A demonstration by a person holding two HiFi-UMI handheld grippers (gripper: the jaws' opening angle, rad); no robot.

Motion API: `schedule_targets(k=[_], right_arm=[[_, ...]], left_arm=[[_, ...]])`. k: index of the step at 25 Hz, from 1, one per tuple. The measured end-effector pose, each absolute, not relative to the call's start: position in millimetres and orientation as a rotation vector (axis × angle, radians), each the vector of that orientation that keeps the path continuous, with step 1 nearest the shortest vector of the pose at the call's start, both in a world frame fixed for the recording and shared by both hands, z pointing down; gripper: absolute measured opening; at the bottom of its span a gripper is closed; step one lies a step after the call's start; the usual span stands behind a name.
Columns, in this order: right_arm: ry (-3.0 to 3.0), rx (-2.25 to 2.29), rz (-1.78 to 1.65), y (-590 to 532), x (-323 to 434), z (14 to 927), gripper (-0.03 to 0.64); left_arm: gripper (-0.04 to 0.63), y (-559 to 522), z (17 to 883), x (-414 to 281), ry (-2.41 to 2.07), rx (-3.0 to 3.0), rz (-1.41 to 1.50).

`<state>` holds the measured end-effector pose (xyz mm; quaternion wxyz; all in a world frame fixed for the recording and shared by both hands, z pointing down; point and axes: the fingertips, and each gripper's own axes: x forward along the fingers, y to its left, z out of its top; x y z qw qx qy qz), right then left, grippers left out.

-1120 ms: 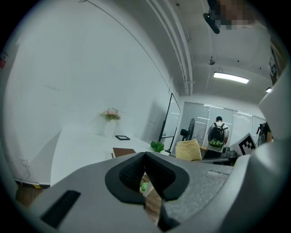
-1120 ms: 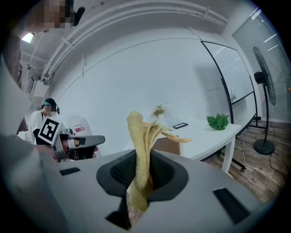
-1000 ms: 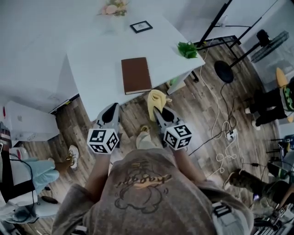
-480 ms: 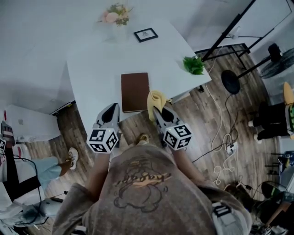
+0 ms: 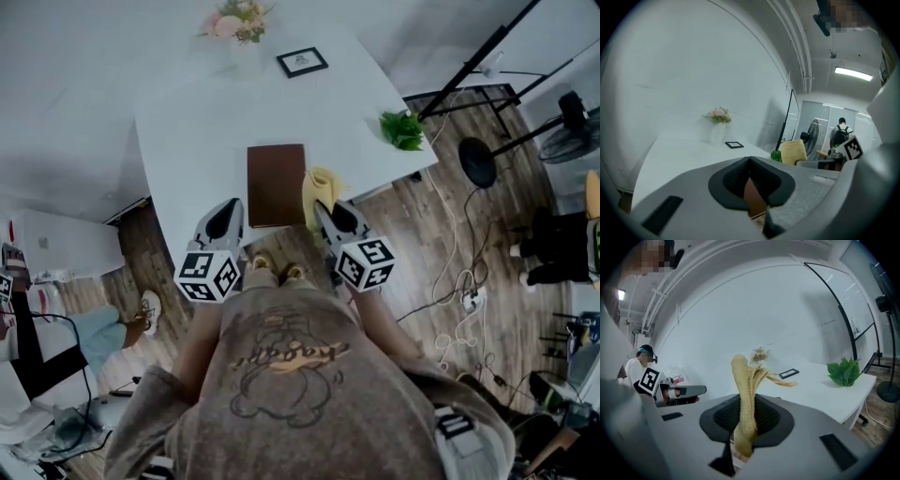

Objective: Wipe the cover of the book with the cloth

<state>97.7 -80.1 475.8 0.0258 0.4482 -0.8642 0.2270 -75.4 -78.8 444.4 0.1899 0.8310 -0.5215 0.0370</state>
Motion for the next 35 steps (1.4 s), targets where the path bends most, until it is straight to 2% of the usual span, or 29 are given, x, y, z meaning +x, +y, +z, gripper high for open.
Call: schedule_targets(k=[17, 35], right_arm=[[-2.615, 1.459, 0.72, -113, 86, 479, 0.066], [-2.634, 1.037, 0.668, -190, -18, 510, 0.066]], left_arm=[[0.003, -117, 467, -74, -1.311, 2.383, 0.153], [0.004, -144, 556, -73, -1.215, 2.269, 0.306]])
